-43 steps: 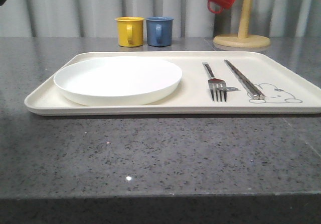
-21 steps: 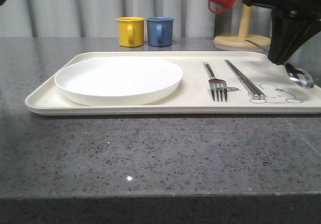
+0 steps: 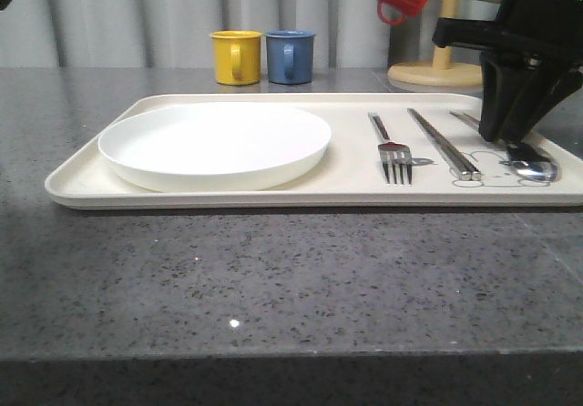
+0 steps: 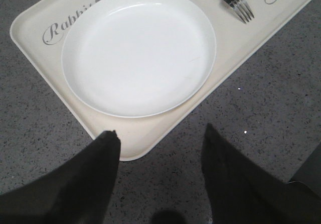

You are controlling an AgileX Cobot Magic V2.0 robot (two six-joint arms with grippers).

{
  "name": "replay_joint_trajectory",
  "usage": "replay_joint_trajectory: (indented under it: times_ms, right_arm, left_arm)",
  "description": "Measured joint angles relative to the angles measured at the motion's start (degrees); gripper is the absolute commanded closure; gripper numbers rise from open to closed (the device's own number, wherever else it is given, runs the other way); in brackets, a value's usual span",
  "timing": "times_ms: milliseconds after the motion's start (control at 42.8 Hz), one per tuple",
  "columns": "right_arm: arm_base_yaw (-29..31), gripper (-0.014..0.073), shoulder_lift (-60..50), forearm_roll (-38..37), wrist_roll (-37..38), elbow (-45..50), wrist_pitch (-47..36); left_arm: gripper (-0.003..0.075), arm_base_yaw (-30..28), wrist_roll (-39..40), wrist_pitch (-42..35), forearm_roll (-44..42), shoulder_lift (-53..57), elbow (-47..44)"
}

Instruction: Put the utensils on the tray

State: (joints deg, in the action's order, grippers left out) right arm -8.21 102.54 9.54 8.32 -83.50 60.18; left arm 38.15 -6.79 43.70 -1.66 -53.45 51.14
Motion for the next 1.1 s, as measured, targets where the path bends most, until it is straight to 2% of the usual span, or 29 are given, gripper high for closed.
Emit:
replay_joint_trajectory:
  times_ms: [164, 280, 467, 724, 1098]
  right_arm:
    - [-0.1, 0.0272, -0.9, -1.8, -0.1, 0.0, -0.2]
    - [-1.1, 0.0272, -5.9, -4.1, -0.9, 0.0, -0.3]
    - [-7.2, 0.0272, -17.8, -5.7, -4.9, 3.0, -0.6]
    - [-14.7, 0.0272, -36.0, -5.7, -7.4, 14.0, -0.8]
    - [-15.8, 0.0272, -62.4, -5.8, -8.3, 29.7, -0.7]
  left_arm:
    - [0.0353, 0.0, 0.0, 0.0, 0.0, 0.0, 0.0]
    - [0.0353, 0.0, 0.0, 0.0, 0.0, 0.0, 0.0]
    - [0.0353, 0.0, 0.0, 0.0, 0.0, 0.0, 0.0]
    - [0.0353, 0.0, 0.0, 0.0, 0.0, 0.0, 0.0]
    - [0.0353, 0.0, 0.0, 0.0, 0.0, 0.0, 0.0]
